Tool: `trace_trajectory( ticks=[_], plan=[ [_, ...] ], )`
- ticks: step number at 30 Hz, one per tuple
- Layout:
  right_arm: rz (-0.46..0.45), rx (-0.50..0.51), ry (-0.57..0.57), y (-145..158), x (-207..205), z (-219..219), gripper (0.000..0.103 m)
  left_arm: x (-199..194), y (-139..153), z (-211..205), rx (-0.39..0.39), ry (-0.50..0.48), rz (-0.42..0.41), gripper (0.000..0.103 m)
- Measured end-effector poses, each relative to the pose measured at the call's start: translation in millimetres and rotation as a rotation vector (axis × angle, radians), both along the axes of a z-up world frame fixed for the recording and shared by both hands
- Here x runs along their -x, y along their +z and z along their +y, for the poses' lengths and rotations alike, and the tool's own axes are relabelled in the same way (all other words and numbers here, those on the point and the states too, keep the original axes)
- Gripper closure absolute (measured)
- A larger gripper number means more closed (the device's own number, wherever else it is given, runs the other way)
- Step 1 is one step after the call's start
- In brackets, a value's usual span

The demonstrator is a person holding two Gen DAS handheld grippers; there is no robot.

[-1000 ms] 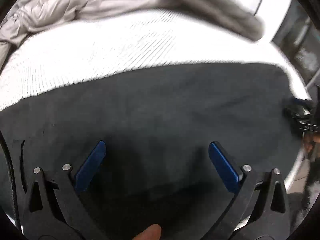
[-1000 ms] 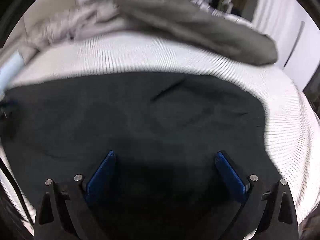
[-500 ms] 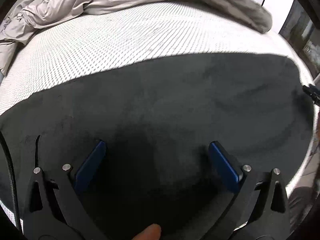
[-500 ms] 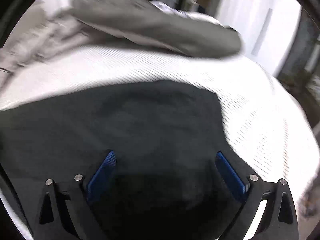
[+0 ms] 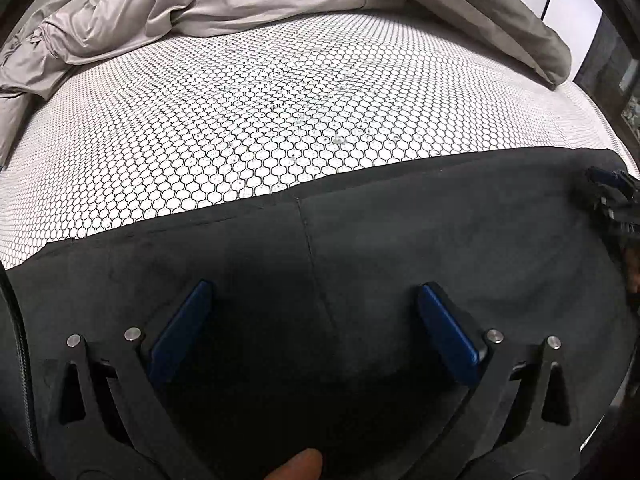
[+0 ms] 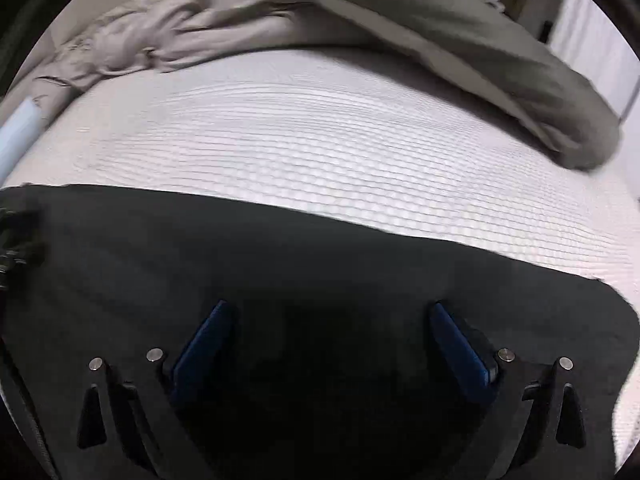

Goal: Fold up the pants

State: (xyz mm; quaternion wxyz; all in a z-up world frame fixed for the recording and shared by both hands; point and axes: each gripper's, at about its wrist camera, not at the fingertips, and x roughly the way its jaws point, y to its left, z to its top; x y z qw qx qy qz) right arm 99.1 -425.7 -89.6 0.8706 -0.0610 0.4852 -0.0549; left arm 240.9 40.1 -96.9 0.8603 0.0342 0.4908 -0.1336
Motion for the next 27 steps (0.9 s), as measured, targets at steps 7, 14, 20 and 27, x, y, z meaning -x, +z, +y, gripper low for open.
trace_trajectory(
  ticks=[7, 14, 20, 27],
  plan=[
    [-0.068, 0.073, -0.302, 17, 28, -93, 0.003, -5, -3, 2, -0.007, -0.016, -0.001, 0.0],
    [-0.118, 0.019, -0.131, 53, 55, -41, 0.002, 7, 16, -19, 0.001, -0.058, -0.024, 0.001],
    [0.021, 0.014, 0.046, 14, 57, 0, 0.002, 2, -1, -16, -0.027, -0.044, 0.022, 0.0],
    [0.032, 0.039, -0.029, 14, 74, -23, 0.002, 24, 7, 58, -0.062, 0.114, -0.029, 0.001]
  ],
)
